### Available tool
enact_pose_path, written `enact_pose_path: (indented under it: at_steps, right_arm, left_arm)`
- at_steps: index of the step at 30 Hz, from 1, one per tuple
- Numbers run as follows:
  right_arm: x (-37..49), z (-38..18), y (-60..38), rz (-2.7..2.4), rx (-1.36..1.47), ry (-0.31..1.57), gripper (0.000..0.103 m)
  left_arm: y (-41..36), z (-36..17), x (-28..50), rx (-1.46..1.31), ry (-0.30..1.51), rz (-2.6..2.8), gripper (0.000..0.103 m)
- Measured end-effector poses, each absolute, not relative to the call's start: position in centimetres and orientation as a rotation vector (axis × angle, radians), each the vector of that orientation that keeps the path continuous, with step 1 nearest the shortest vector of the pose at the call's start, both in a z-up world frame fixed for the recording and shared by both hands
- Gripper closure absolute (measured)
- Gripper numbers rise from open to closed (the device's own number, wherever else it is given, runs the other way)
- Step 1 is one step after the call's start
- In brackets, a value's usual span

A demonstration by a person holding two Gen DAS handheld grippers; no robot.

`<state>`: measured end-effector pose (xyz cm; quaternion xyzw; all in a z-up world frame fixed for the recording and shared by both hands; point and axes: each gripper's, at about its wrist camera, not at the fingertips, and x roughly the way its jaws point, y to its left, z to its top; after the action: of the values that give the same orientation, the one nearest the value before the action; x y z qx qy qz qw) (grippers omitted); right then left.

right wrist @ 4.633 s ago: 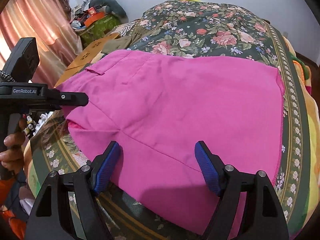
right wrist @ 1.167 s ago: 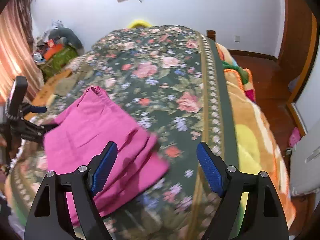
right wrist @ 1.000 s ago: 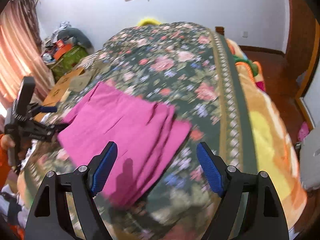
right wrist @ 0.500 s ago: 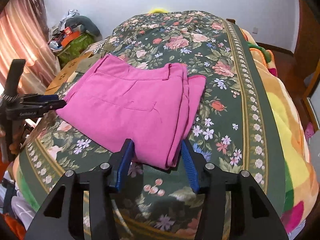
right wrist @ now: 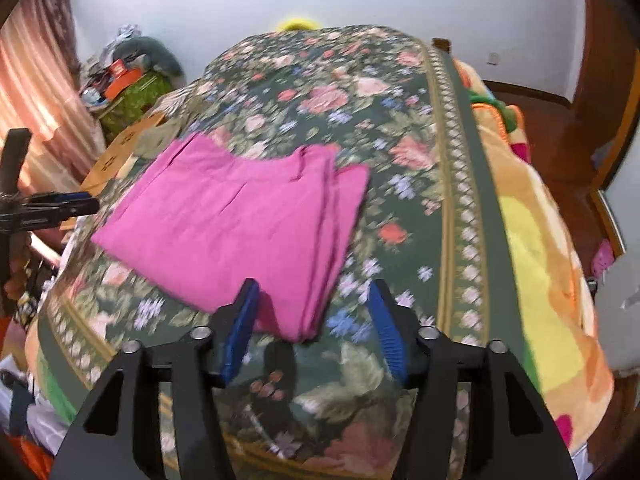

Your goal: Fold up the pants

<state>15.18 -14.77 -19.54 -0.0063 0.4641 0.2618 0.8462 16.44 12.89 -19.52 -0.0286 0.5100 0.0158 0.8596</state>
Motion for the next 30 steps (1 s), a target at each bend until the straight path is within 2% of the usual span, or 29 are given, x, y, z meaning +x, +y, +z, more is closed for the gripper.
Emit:
enact_pose_path:
  at_steps: [2,5,13,18,21,23,25,30]
  right_arm:
    - [16.1,-19.5,-14.9,0.534,0.005,0.971,0.04]
    - [17.7,-20.0,-14.5,0.523,0.027,0.991,0.04]
    - [20.2,-22.6,-13.5,0.576,0.058,1.065,0.04]
    - [21.2,-23.0,-13.7,0.58,0.106,1.063,0.04]
    - [21.4,-23.0,-13.1,0.591,0.088,1.054,0.046]
    - [21.5,-22.9,-12.8,0.618,0.082,1.046,0.063]
    - [21.4,-22.7,-12.1,0.627,0.064,1.04,0.07]
    - [21.9,-22.5,-11.1,0.631,0.016,1.027,0.086]
  left_arm:
    - [12.4,-19.3,17.4,-0.054,1.062,0.013,0.039]
    - [11.1,-19.8,19.1,-0.049,1.069,-0.034,0.03]
    - [8.8,-24.3,23.3,-0.081,1.176,-0.115,0.028]
    - [9.0,-24.8,24.3,-0.123,1.161,-0.134,0.03]
    - [9.0,-24.8,24.5,-0.127,1.159,-0.145,0.04]
    - [8.9,-24.6,24.5,-0.142,1.156,-0.157,0.057]
    - [8.7,-24.5,24.6,-0.142,1.153,-0.162,0.066]
    - [8.4,-23.9,24.5,-0.131,1.135,-0.14,0.083]
